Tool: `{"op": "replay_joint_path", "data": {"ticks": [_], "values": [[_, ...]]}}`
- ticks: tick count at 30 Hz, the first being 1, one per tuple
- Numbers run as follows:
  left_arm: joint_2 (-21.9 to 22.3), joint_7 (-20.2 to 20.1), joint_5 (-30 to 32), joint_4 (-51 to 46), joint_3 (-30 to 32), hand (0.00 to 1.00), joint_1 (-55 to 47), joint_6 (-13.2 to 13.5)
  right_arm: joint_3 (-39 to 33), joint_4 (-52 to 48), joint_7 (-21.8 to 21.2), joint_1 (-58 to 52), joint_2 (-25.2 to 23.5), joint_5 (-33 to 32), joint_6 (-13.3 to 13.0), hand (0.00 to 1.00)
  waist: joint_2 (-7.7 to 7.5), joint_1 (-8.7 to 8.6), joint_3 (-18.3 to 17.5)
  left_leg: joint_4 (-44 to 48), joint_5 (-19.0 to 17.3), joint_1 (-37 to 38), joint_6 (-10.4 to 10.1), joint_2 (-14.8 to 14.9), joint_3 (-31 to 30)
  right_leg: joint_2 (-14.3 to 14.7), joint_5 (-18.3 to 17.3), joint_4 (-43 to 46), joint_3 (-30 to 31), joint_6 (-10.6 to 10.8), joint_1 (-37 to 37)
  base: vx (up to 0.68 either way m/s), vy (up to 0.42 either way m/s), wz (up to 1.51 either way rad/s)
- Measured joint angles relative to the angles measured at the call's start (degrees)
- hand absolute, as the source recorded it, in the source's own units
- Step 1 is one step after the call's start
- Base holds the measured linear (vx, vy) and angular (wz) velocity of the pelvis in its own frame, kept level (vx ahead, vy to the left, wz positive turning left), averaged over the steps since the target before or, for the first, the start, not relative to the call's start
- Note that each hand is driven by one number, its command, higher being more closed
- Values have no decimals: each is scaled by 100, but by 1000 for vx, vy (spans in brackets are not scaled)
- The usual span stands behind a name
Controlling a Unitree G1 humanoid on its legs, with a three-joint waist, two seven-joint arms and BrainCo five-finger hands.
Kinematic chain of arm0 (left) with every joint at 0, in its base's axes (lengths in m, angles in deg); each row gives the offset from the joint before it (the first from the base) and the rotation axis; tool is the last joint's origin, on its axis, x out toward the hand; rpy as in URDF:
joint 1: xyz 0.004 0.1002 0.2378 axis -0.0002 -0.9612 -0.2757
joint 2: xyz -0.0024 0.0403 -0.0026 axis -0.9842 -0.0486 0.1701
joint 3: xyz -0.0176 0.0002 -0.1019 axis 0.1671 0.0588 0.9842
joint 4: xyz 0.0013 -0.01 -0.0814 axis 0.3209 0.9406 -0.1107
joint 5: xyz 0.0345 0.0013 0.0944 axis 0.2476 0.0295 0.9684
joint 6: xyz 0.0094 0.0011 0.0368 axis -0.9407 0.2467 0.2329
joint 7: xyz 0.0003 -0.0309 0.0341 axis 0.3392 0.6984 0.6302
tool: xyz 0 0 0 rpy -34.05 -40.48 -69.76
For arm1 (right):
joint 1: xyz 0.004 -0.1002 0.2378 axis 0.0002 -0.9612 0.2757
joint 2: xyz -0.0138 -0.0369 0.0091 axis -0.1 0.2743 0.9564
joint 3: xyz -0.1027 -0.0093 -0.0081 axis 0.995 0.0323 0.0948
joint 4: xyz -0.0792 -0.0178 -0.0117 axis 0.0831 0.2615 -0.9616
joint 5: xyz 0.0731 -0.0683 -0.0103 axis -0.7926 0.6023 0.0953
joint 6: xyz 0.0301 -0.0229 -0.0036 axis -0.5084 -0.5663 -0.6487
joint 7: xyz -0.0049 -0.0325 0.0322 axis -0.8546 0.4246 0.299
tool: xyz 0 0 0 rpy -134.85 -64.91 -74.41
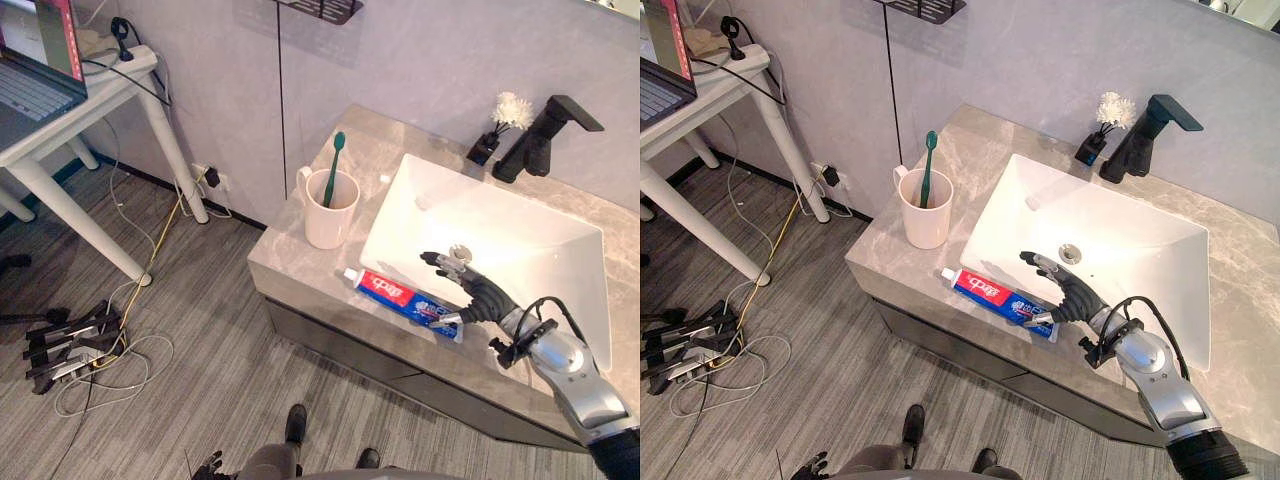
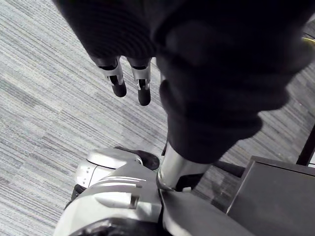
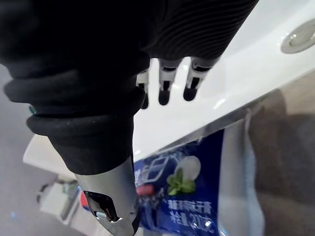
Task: Organize washtable
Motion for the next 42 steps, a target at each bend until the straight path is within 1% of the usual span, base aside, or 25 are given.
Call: {"op": "replay_joint_path", "data": {"ticks": [7, 10, 11, 13, 15, 19, 23, 25, 28, 32, 34, 35, 37, 38, 39, 40, 42], "values": [[-29, -68, -114, 10, -1, 0, 2, 2, 0, -4, -8, -60, 7, 47, -2, 0, -60, 8, 5, 0, -3, -83, -22, 13, -1, 10, 3, 32, 19, -4, -94, 0, 0, 0], [-39, -71, -117, 10, -2, 0, 2, 5, 13, -113, -47, -129, 123, 167, -16, 0, -80, 12, 6, 0, -3, -85, -22, 12, -1, 10, 3, 33, 20, -5, -95, 0, 0, 0], [-41, -71, -117, 10, -5, 0, 2, 5, 32, -113, -91, -132, 188, 200, -24, 100, -83, 13, 7, 0, -3, -85, -22, 12, 0, 10, 3, 32, 21, -4, -95, 0, 0, 0], [-42, -71, -118, 10, -6, 0, 3, 7, 37, -113, -109, -178, 229, 236, -33, 100, -86, 15, 8, 0, -4, -85, -23, 16, 0, 15, 2, 32, 23, -5, -95, 0, 0, 0], [-50, -70, -176, 10, -38, 0, 2, 10, 51, -113, -114, -230, 338, 421, -58, 100, -90, 16, 11, 0, -4, -85, -23, 21, 3, 20, 2, 32, 28, -5, -96, 0, 0, 0], [-60, -80, -225, 10, -53, 0, 11, 14, 43, -109, 7, -153, 564, 691, -79, 100, -105, 23, 19, 0, -5, -85, -24, 25, 14, 23, 2, 32, 30, -5, -97, 0, 0, 0], [-110, -74, -259, 10, -221, 0, 38, 14, 49, -110, 7, 7, 803, 1005, -152, 100, -116, 79, 24, 3, -5, -79, -24, 25, 39, 19, 2, 31, 39, -6, -96, 0, 0, -1], [-123, -77, -315, 10, -249, 0, 63, 11, 72, -110, -16, 44, 918, 1115, -266, 100, -135, 154, 25, 2, -5, -56, -24, 29, 77, 19, 2, 31, 83, -6, -92, 0, 0, -9], [-137, -77, -342, 14, -253, 0, 62, 7, 221, -100, -5, 88, 972, 1136, -321, 100, -161, 156, 22, 0, -5, -25, -25, 36, 97, 22, 2, 37, 109, -6, -77, 0, 0, -7], [-138, -77, -453, 78, -260, 0, 64, 0, 284, 61, 43, 220, 975, 1257, -320, 100, -159, 147, 23, -27, -6, -8, -26, 38, 99, 18, 2, 70, 115, -7, -78, 0, 0, -2], [-137, -87, -682, 94, -255, 0, 60, -8, 283, 273, 70, 353, 975, 1291, -320, 100, -158, 149, 22, -28, -6, 5, -26, 38, 99, 14, 2, 93, 112, -9, -78, 0, 0, 0], [-129, -84, -1312, 95, -140, 0, 36, -17, 250, 610, 188, 528, 967, 1297, -283, 100, -152, 147, 20, -29, 0, 18, -33, 31, 103, 0, 1, 120, 108, -9, -80, 0, 0, 0], [-55, -73, -1622, 74, 113, 0, 4, -15, 129, 896, 258, 665, 944, 1304, -243, 100, -145, 137, 17, -29, 8, 17, -43, 18, 92, -16, 1, 124, 102, -9, -77, 0, 0, 2], [29, -43, -1956, 41, 346, 0, -30, -10, -11, 1118, 327, 760, 934, 1337, -144, 100, -134, 135, 15, -29, 12, 14, -46, 5, 82, -29, 1, 124, 100, -9, -74, 0, 0, 11], [178, 50, -2481, -94, 923, 0, -100, -11, -356, 1559, 430, 865, 936, 1356, 41, 100, -109, 136, 8, -28, 21, 10, -43, -23, 54, -56, 2, 122, 66, -7, -68, 0, 0, 12], [209, 71, -2656, -166, 1200, 0, -136, -10, -511, 1720, 471, 901, 936, 1357, 118, 100, -97, 134, 4, -25, 28, 11, -33, -33, 43, -62, 3, 120, 30, -7, -67, 14, 5, 16], [182, 311, -3529, -617, 2561, 0, -272, 29, -1237, 2011, 784, 952, 938, 1363, 356, 100, -72, 71, -4, 4, 47, 17, -8, -58, -21, -69, 21, 67, -39, 14, 15, 58, 3, 17]]}}
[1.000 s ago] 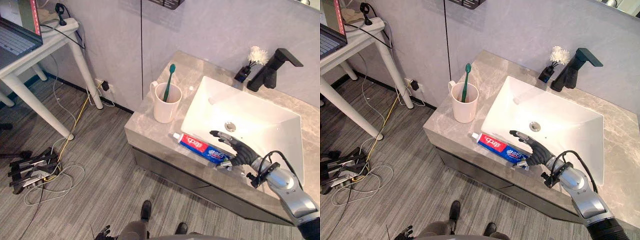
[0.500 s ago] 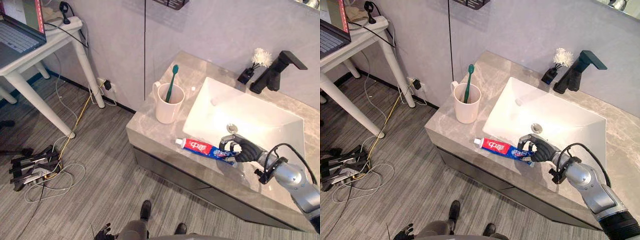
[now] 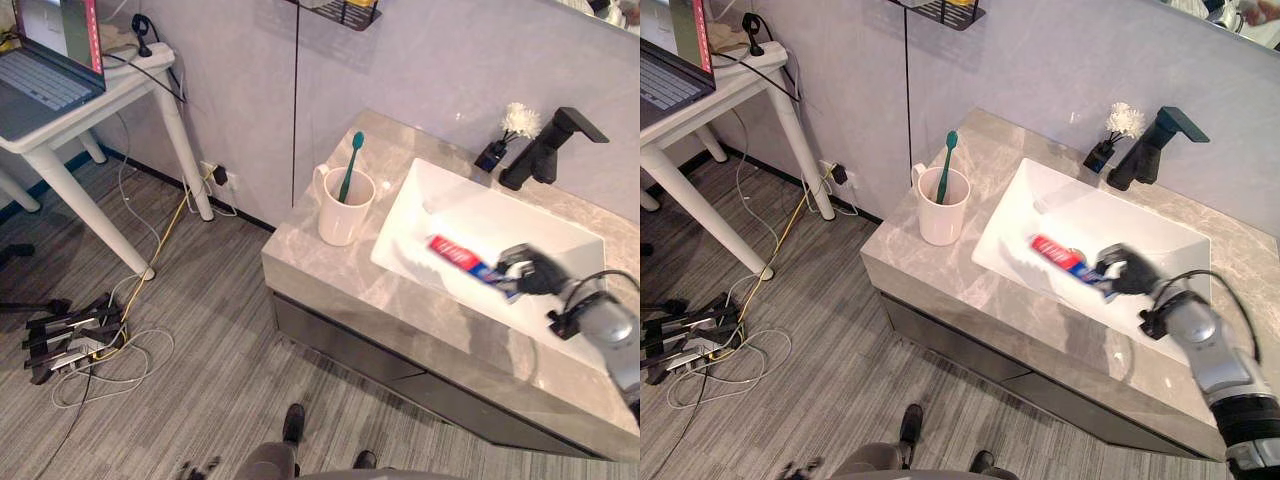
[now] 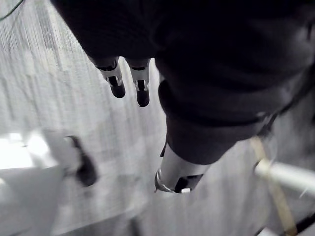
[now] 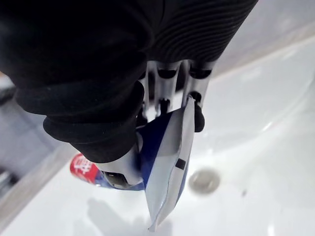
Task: Organize washtable
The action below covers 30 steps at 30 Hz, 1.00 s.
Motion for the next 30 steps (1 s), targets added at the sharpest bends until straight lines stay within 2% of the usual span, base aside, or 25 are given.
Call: {"op": "replay_joint_path", "data": {"ticks": [2, 4, 5, 7, 10, 11, 13, 16, 17, 19, 21, 24, 30], "values": [[-36, 137, -318, -422, 886, 0, -97, 119, -504, 10, 132, 74, 0, 9, 38, 100, 43, -74, -26, 2, 2, 2, 3, -11, -43, 7, 1, -32, -46, 1, 42, 53, -13, 14], [-42, 355, -554, -1385, 2024, 0, -113, 241, -1353, -24, 412, 185, 1, 8, 48, 100, 169, -88, -116, 4, 1, 8, 4, -19, -77, 5, -1, -41, -140, 2, 69, 49, -25, 11], [-43, 389, -593, -1687, 2209, 0, -110, 296, -1532, -43, 506, 214, 0, 7, 66, 100, 208, -88, -146, 4, 1, 9, 4, -21, -95, 6, -3, -44, -157, 2, 81, 43, -29, 12], [-46, 557, -720, -3000, 2723, 0, -106, 530, -2090, -301, 798, 248, -16, -1, 152, 100, 331, -70, -288, 3, 0, 20, 4, -24, -133, 12, -26, -46, -177, -26, 108, 30, -27, 9], [-69, 740, -664, -4557, 3031, 0, 7, 846, -2401, -970, 1126, 398, -313, -17, 172, 100, 456, -69, -364, -2, 0, 142, 6, -24, -143, 8, -45, -49, -209, -46, 240, 0, 0, 0], [-83, 752, -627, -4798, 3011, 0, 57, 875, -2408, -1131, 1209, 417, -386, -20, 167, 100, 483, -67, -377, -5, -2, 161, 5, -27, -147, 6, -55, -49, -217, -41, 265, -17, -18, 5], [-139, 779, -542, -5460, 2744, 0, 232, 914, -2335, -1567, 1363, 538, -655, -21, 149, 100, 557, -64, -419, -32, -4, 180, 5, -30, -181, 7, -98, -41, -269, -76, 303, -35, -16, 10], [-402, 672, -504, -6481, 1599, 0, 379, 860, -1620, -2011, 1402, 948, -1141, -44, 98, 100, 598, -6, -444, -33, 1, 189, 1, -10, -211, 10, -103, -24, -288, -78, 317, -46, -13, 3], [-644, 480, -516, -6917, 737, 0, 511, 748, -1003, -2234, 1347, 1152, -1423, -74, 89, 100, 598, 92, -444, -32, 10, 193, -8, 0, -214, 12, -102, -19, -285, -78, 318, 0, 0, 0], [-795, 367, -528, -7153, 157, 0, 620, 643, -537, -2332, 1321, 1319, -1625, -74, 87, 100, 599, 129, -443, -30, 19, 194, -17, -5, -244, 12, -102, -5, -305, -78, 326, 0, -13, 8], [-1100, 104, -602, -7444, -982, 0, 891, 397, 308, -2341, 1149, 1666, -1958, -80, 64, 100, 601, 232, -438, 4, 83, 218, 26, -29, -312, 7, -124, 65, -343, -35, 352, 47, -15, 19], [-1238, -141, -725, -7679, -1917, 0, 1038, 150, 1165, -2336, 931, 2078, -2290, -77, 53, 100, 627, 248, -406, 7, 110, 307, 36, -79, -443, -22, -147, 75, -481, -13, 499, 54, -21, 24], [-1265, -303, -812, -7758, -2478, 0, 1088, -70, 1925, -2379, 558, 2460, -2606, -67, -21, 100, 675, 375, -372, 5, 104, 361, 28, -71, -457, -26, -231, 178, -502, -27, 520, -3, -37, 4]]}}
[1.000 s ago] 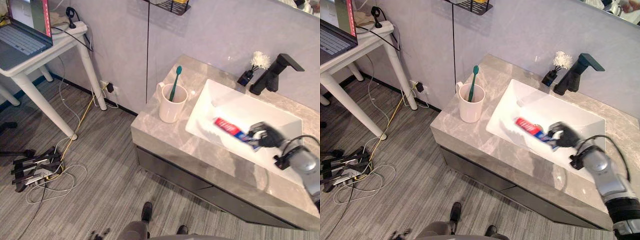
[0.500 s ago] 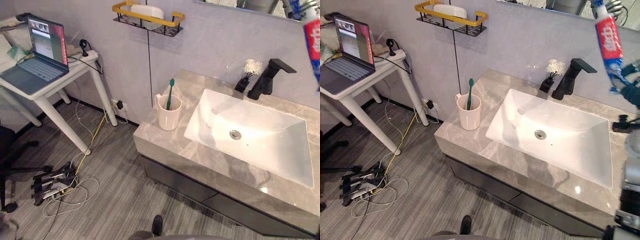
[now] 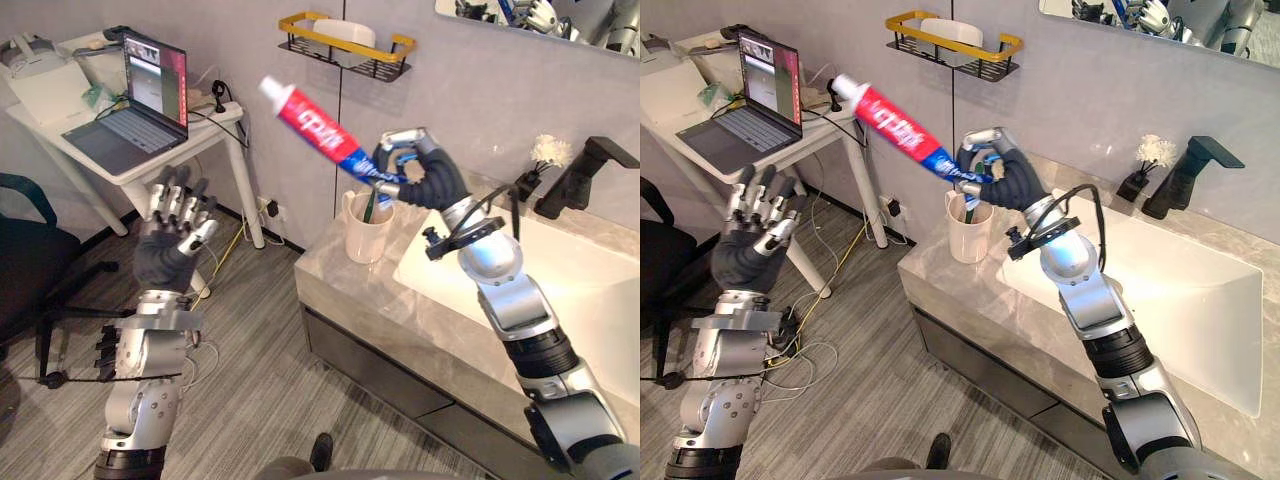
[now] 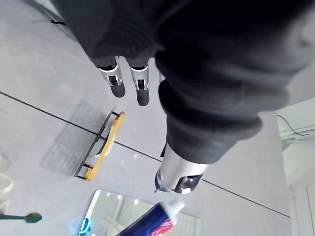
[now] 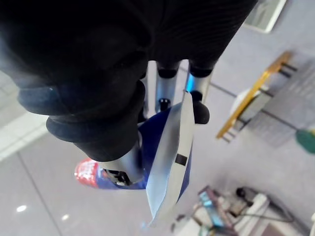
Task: Organize washtable
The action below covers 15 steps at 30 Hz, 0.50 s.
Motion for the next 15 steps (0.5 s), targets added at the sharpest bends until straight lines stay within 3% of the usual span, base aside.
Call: {"op": "replay_joint_path", "data": {"ticks": [4, 15], "values": [[-22, -82, -36, -7, -84, 0, 10, -26, 40, -235, -137, 0, -51, 47, -35, 100, 89, 4, 60, -14, -19, 4, -22, 17, -7, 1, -58, 77, -18, -17, -19, -51, -32, 1], [-20, -102, -37, -6, -136, 0, 13, -88, 171, -467, -284, -16, -224, 264, -214, 100, 79, 5, 59, -7, 1, 0, 5, 31, 32, 5, -52, 50, 15, 32, -28, 3, -23, -1]]}}
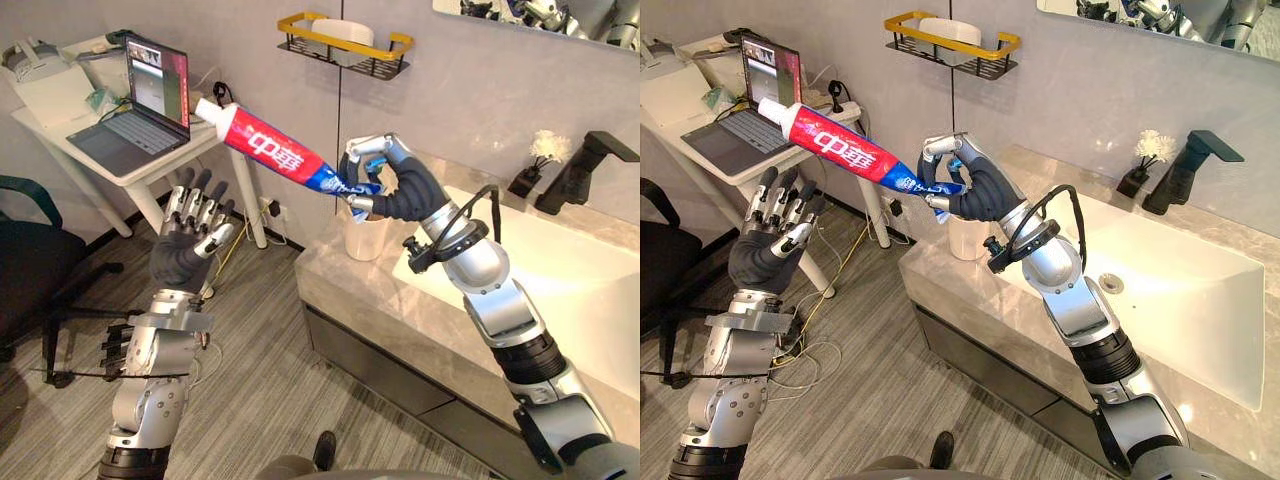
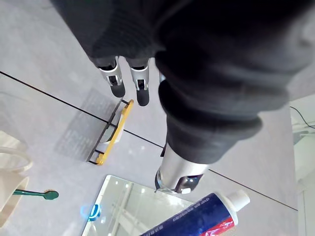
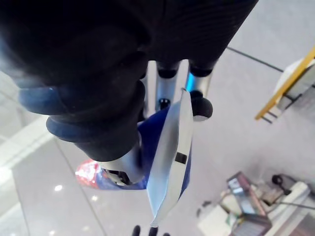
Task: Organize washtable
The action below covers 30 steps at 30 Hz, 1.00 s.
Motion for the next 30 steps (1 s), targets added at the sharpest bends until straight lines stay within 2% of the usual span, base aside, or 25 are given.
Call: {"op": "replay_joint_path", "data": {"ticks": [9, 15, 23, 30], "values": [[67, 5, -112, -3, -409, 0, 78, -43, 112, -20, -179, -308, -261, -6, 5, 100, -35, 0, -4, 1, -1, -26, -2, 45, 4, 22, 6, -75, -2, -6, -1, 15, -29, -1], [94, 30, -117, -22, -615, 0, 234, -45, 425, -34, -279, -495, -423, -5, 16, 100, -36, -35, -5, -2, -2, -34, -4, 63, 7, 34, 3, -73, -4, -11, -9, 0, -2, -1], [97, 43, -236, -82, -885, 0, 308, -135, 497, -39, -293, -680, -615, -18, 25, 100, -73, -56, -28, 2, 8, -134, -12, 53, -9, 28, 14, -72, -61, -24, -97, 7, -5, 2], [101, 125, -338, -314, -1148, 0, 624, -142, 616, -34, -317, -848, -706, -43, 119, 100, -85, -138, -35, 2, 10, -151, -16, 66, 5, 35, 13, -72, -50, -26, -122, 0, -9, -1]]}}
